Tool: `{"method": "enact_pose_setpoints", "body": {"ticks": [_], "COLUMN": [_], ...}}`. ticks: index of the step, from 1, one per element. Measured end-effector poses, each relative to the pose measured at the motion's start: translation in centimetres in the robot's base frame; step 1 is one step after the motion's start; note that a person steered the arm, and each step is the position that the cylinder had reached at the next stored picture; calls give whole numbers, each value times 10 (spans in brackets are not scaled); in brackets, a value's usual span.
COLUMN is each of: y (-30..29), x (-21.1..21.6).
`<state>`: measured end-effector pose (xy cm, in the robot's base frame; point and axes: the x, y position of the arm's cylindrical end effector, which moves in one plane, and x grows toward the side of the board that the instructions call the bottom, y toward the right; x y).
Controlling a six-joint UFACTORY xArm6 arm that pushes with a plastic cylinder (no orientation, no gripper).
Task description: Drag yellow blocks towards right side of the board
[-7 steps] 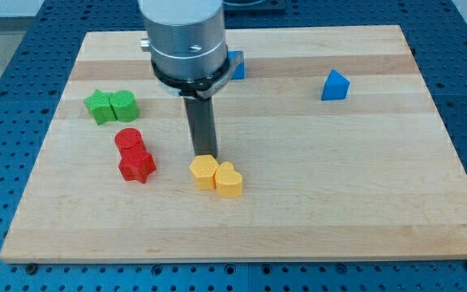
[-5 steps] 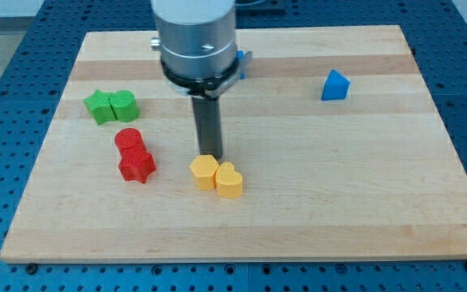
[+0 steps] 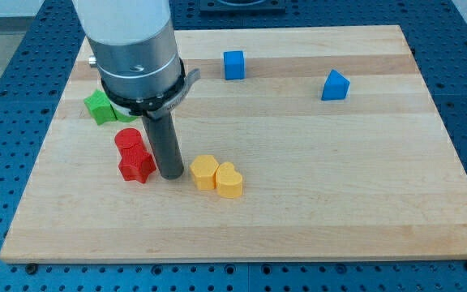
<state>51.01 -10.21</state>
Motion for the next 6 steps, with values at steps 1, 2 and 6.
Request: {"method": "enact_pose_setpoints", "body": {"ticks": [1, 2, 6], "y": [4, 18, 67], "x": [0, 0, 6]}}
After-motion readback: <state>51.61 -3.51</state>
